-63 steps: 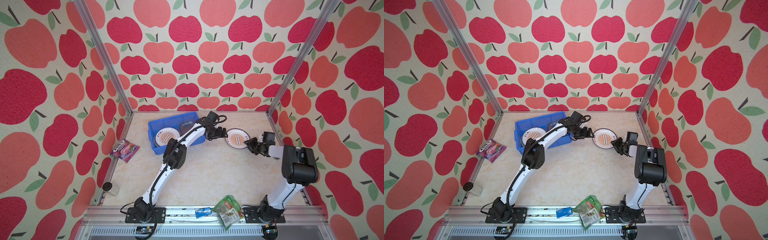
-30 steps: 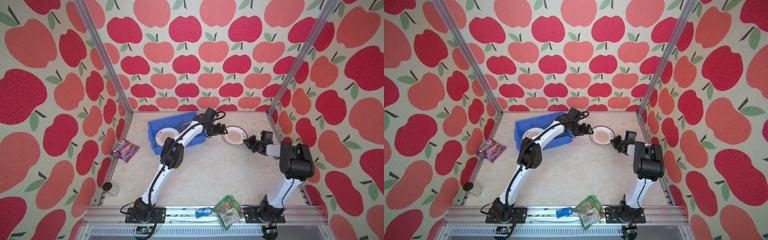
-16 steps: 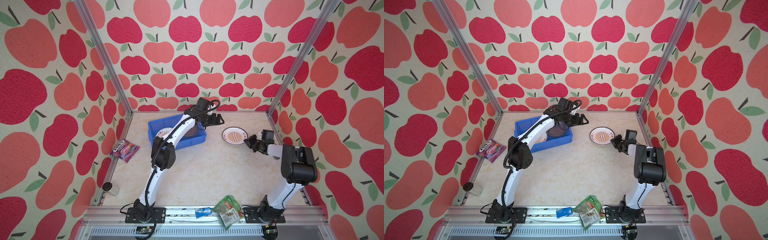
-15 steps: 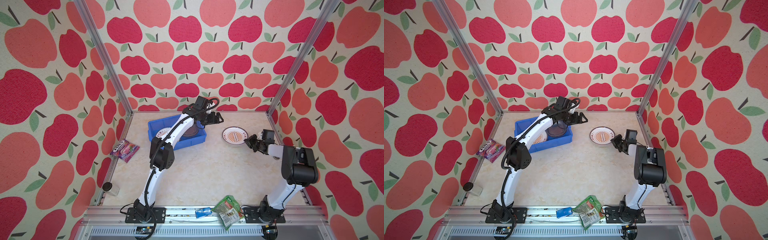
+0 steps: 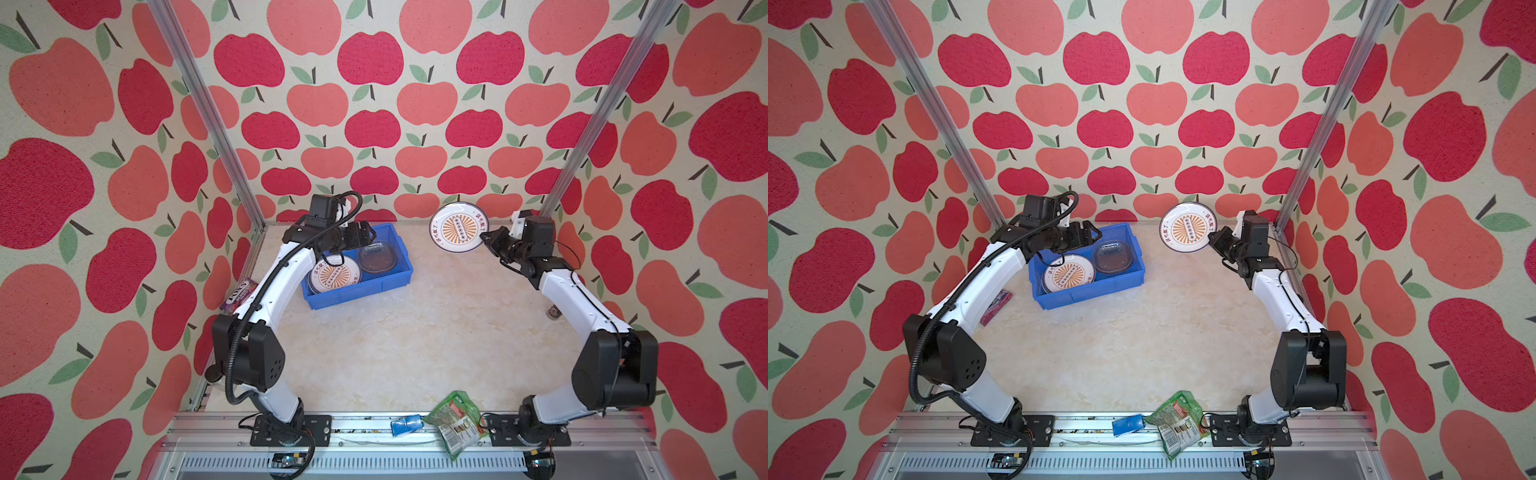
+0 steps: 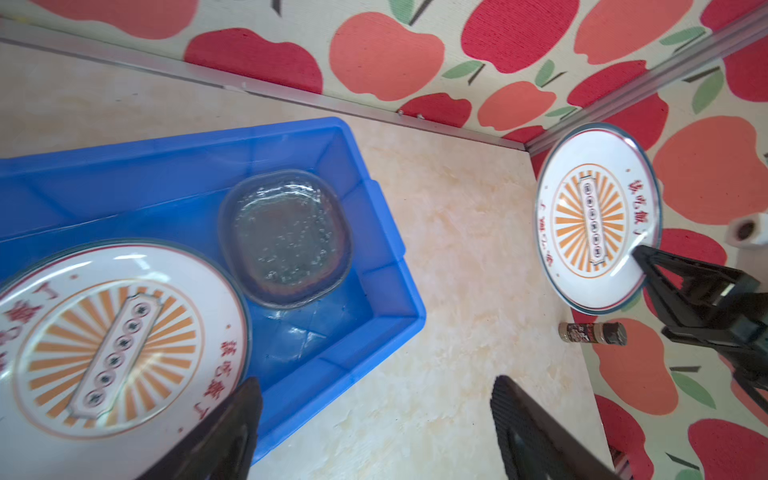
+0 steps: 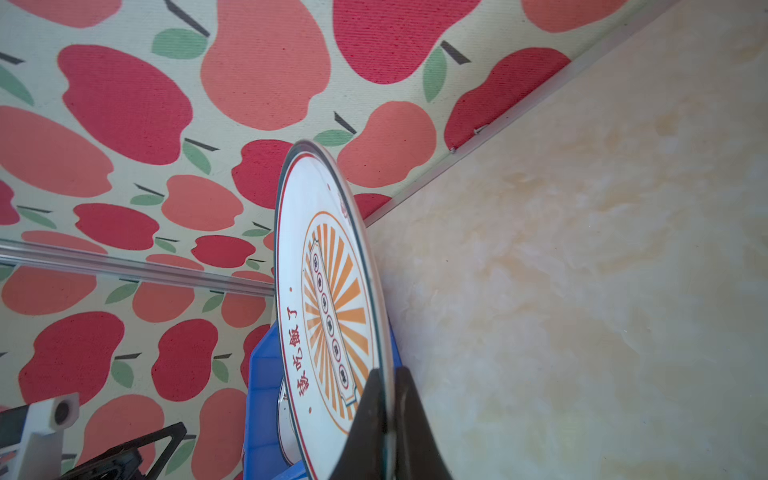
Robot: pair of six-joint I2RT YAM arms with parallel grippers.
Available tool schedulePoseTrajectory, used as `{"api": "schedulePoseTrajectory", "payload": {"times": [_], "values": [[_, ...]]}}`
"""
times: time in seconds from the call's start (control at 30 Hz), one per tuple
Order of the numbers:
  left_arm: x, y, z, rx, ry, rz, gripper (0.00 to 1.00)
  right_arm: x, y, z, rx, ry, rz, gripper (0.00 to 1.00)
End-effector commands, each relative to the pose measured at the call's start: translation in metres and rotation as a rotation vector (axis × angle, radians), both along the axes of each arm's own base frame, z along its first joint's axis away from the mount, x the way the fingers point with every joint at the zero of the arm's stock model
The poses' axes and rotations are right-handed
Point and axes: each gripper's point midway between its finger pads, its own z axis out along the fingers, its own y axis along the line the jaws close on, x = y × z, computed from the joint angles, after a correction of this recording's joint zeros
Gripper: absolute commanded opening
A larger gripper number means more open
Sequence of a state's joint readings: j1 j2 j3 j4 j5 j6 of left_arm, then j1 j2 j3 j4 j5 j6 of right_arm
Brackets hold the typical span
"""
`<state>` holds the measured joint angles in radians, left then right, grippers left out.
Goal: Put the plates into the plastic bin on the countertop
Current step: 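Lift the plate upright with the right gripper and carry it toward the bin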
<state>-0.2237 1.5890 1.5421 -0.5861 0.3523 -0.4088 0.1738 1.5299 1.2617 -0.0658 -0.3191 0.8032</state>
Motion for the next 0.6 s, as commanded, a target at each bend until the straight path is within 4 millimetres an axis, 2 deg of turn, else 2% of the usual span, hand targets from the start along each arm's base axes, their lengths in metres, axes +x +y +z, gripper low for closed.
{"api": "schedulePoseTrajectory", "payload": {"times": [0.0, 0.1, 0.27, 0.4, 0.57], "values": [[-0.016, 0.052, 0.000, 0.020, -0.012, 0.162, 0.89, 0.004, 0.043, 0.019, -0.046, -0.042, 0.129, 0.00], [-0.035, 0.095, -0.009, -0.012, 0.006, 0.277, 0.89, 0.009, 0.087, 0.026, -0.040, -0.044, 0.246, 0.00], [-0.052, 0.130, -0.015, -0.119, -0.038, 0.390, 0.89, 0.009, 0.161, 0.016, -0.046, -0.028, 0.418, 0.00], [-0.056, 0.133, -0.026, -0.128, -0.043, 0.404, 0.89, 0.005, 0.218, -0.003, -0.050, -0.006, 0.523, 0.00], [-0.058, 0.136, -0.036, -0.133, -0.029, 0.409, 0.89, -0.001, 0.277, -0.024, -0.039, 0.015, 0.619, 0.00]]}}
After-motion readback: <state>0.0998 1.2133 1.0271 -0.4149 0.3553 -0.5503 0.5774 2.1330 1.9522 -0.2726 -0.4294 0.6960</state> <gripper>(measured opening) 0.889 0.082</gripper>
